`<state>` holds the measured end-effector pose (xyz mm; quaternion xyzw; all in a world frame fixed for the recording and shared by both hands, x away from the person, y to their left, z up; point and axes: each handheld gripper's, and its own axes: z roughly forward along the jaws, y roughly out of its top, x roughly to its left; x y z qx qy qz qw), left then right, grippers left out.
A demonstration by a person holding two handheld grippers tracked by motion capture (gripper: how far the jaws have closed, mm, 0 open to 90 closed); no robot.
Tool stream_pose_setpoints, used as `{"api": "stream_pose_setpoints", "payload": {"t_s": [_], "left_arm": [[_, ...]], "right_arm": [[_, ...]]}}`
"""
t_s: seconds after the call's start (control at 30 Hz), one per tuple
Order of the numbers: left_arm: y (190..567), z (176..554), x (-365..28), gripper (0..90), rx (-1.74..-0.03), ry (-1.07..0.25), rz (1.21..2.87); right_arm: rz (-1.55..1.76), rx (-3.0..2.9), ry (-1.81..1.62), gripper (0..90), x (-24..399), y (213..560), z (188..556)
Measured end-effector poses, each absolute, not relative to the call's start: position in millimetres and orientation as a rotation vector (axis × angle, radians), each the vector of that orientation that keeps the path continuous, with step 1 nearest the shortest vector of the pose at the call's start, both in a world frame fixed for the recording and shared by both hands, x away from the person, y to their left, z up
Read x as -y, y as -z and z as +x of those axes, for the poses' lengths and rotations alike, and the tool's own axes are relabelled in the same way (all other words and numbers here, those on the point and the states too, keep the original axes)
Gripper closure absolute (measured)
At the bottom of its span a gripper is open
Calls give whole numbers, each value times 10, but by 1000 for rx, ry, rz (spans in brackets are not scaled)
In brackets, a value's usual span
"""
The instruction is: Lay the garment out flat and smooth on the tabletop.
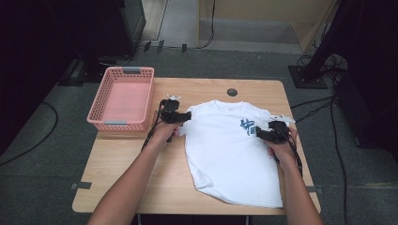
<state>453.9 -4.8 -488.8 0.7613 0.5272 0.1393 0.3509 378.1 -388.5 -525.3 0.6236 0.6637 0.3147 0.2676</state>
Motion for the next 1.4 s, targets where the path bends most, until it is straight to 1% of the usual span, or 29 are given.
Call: {"api": "stream_pose_setpoints", "payload": {"t_s": [0.1, 0.17, 0.23, 0.27, 0.33, 0.47, 0.5, 0.6, 0.7, 0.8, 0.83, 0.93, 1.0, 1.07, 1.17, 1.2, 1.23, 1.27, 1.33, 1.4], "left_arm": [[4991, 4529, 66, 296, -1383, -321, 2028], [5010, 4539, 46, 305, -1386, -275, 2010], [4989, 4573, 10, 310, -1406, -197, 1988], [4982, 4595, -7, 310, -1422, -190, 1982], [4978, 4634, -31, 310, -1446, -252, 1995], [4968, 4718, -96, 296, -1523, -361, 1960], [4950, 4728, -115, 294, -1531, -347, 1933], [4856, 4709, -145, 295, -1491, -229, 1875], [4806, 4682, -120, 298, -1440, -125, 1904], [4822, 4664, -72, 302, -1403, -10, 1971], [4842, 4660, -50, 302, -1393, 11, 1997], [4906, 4660, -14, 302, -1393, 15, 2058], [4926, 4672, -17, 305, -1400, 20, 2048], [4923, 4700, -31, 305, -1428, -15, 2037], [4925, 4764, -73, 301, -1493, -125, 2011], [4928, 4785, -81, 286, -1511, -192, 2003], [4923, 4811, -87, 270, -1526, -296, 2008], [4914, 4831, -90, 267, -1530, -350, 1999], [4878, 4856, -89, 220, -1516, -369, 1972], [4819, 4848, -79, 221, -1482, -332, 1925]], "right_arm": [[1682, -1790, -848, 208, 3884, 5253, 3780], [1682, -1791, -846, 208, 3883, 5253, 3779], [1682, -1790, -847, 208, 3883, 5253, 3779], [1683, -1790, -847, 208, 3883, 5253, 3780], [1682, -1790, -847, 207, 3883, 5254, 3780], [1681, -1792, -846, 207, 3883, 5254, 3779], [1680, -1792, -846, 207, 3884, 5254, 3779], [1681, -1791, -846, 208, 3883, 5253, 3779], [1680, -1792, -846, 207, 3883, 5254, 3779], [1681, -1790, -844, 207, 3880, 5254, 3779], [1681, -1789, -843, 207, 3880, 5254, 3779], [1681, -1789, -844, 207, 3879, 5254, 3778], [1681, -1788, -843, 207, 3878, 5254, 3778], [1681, -1788, -843, 208, 3878, 5254, 3778], [1681, -1789, -842, 207, 3879, 5254, 3778], [1681, -1789, -843, 207, 3879, 5254, 3778], [1681, -1788, -843, 207, 3879, 5254, 3778], [1681, -1789, -843, 207, 3879, 5254, 3778], [1680, -1790, -843, 207, 3880, 5254, 3777], [1680, -1791, -844, 207, 3881, 5254, 3776]]}}
